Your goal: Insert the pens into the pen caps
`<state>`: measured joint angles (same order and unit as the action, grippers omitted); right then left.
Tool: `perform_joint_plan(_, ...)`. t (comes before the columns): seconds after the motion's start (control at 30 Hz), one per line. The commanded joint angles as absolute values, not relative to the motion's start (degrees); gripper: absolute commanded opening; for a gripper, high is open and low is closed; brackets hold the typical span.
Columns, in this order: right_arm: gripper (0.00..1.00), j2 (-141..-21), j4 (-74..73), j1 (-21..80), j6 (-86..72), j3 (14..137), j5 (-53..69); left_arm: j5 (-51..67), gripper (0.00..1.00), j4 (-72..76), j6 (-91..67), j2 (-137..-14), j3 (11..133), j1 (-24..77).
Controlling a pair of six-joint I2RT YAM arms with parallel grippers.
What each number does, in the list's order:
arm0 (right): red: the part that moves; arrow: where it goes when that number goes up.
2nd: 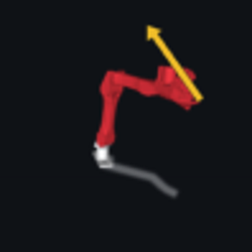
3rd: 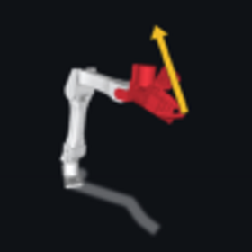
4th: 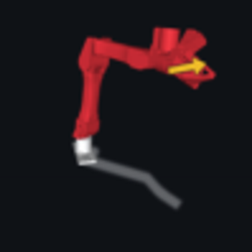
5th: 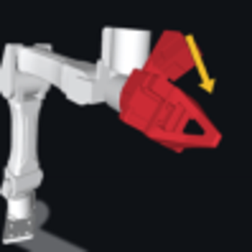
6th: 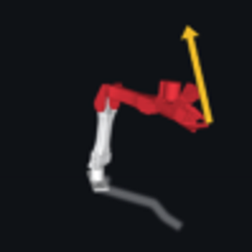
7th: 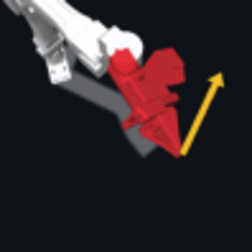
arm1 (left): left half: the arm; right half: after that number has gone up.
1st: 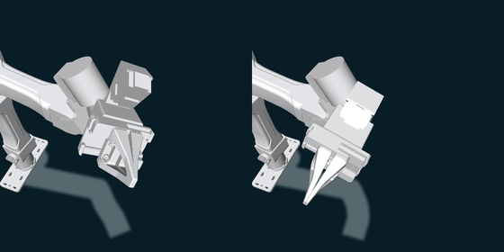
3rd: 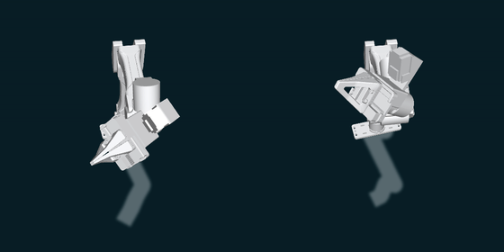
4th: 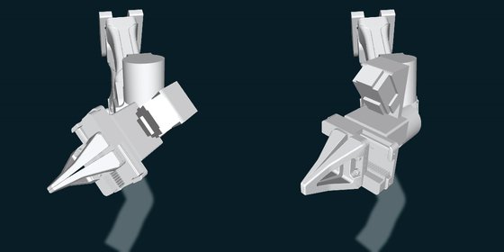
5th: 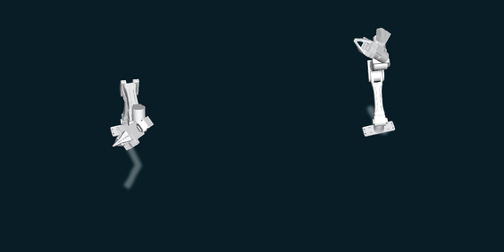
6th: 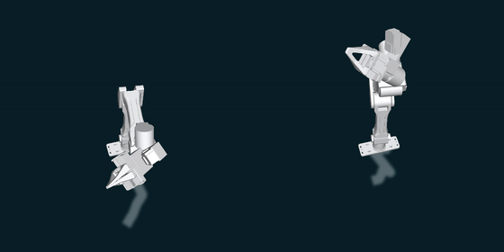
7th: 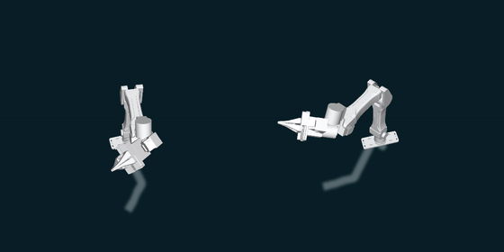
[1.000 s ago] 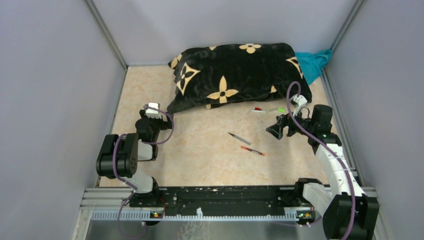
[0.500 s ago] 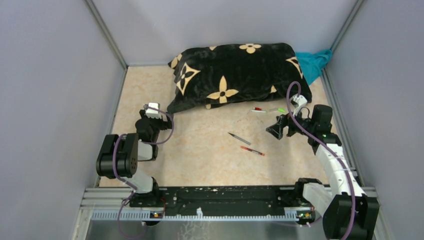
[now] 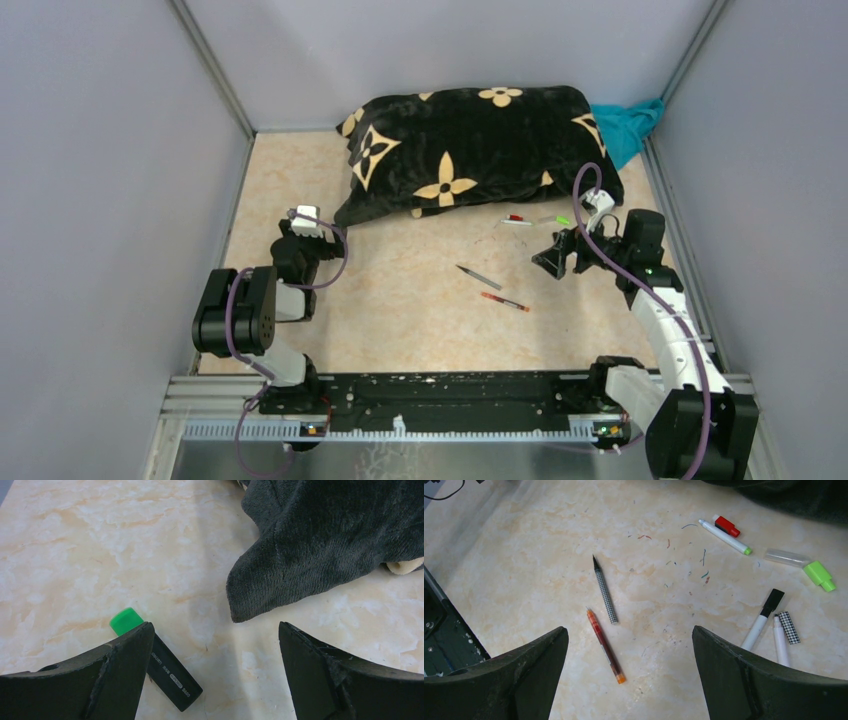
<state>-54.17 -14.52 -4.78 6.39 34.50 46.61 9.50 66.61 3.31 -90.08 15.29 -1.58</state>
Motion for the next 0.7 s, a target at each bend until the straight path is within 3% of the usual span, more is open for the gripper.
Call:
perform_joint_plan(0.0, 0.92, -54.23, -13.02, -5.63, 7.20, 35.35, 47.15, 10.71, 0.99, 66.65, 4.04, -90.07, 16.00, -1.23)
perform_joint_plan(0.67, 0.92, -55.11, -13.01, -5.63, 7.47, 35.81, 46.93, 10.64, 0.99, 66.75, 4.04, -90.02, 16.00, -1.18)
